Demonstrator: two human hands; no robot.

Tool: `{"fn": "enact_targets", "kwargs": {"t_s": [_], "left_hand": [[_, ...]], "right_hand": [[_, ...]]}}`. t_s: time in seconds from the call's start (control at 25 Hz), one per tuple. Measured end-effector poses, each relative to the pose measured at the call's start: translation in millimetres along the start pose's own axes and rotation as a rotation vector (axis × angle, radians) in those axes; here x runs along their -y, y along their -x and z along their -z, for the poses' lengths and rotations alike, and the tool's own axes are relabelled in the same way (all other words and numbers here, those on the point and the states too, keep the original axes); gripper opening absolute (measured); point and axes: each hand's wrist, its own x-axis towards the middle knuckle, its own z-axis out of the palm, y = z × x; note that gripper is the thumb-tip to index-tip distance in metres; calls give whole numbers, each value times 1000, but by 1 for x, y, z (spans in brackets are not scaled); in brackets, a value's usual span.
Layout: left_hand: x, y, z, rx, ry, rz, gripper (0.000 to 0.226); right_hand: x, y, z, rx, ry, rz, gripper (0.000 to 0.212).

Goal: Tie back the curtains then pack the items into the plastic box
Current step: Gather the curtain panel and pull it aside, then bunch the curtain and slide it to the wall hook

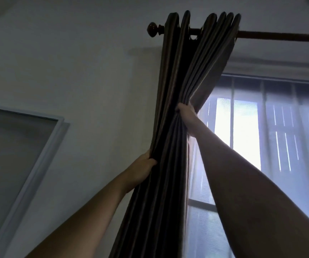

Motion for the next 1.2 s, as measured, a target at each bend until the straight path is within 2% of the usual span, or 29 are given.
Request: {"fn": "enact_targets", "kwargs": {"t_s": [0.08, 0.16, 0.32, 0.44, 0.56, 0.72, 0.8, 0.92, 1.08, 1.2], "left_hand": [[0, -2, -2, -17, -51, -17, 50], [0, 0, 1, -62, -57, -19, 45], [5, 5, 16, -80, -100, -8, 47], [5, 11, 21, -133, -131, 4, 51], [2, 24, 19, -242, -140, 33, 40], [-12, 39, 0, -432, -425, -35, 65], [-33, 39, -20, -492, -541, -160, 65], [-68, 34, -66, -461, -503, -284, 62], [-103, 34, -171, -339, -434, -322, 68], [-117, 37, -260, -304, -413, -259, 62]], "right_hand": [[17, 4, -31, 125, -8, 37, 50], [36, 17, -47, 236, -18, 51, 46], [16, 21, -40, 243, -114, -55, 33], [-1, 38, -29, 254, -4, -97, 45], [-6, 53, -19, 176, 158, -66, 70], [-14, 83, 13, 116, 194, -75, 92], [-14, 103, 40, 131, 218, -20, 87], [-23, 123, 101, 78, 315, 19, 73], [-36, 171, 211, -107, 483, -15, 61], [-57, 227, 290, -170, 611, -44, 58]]}}
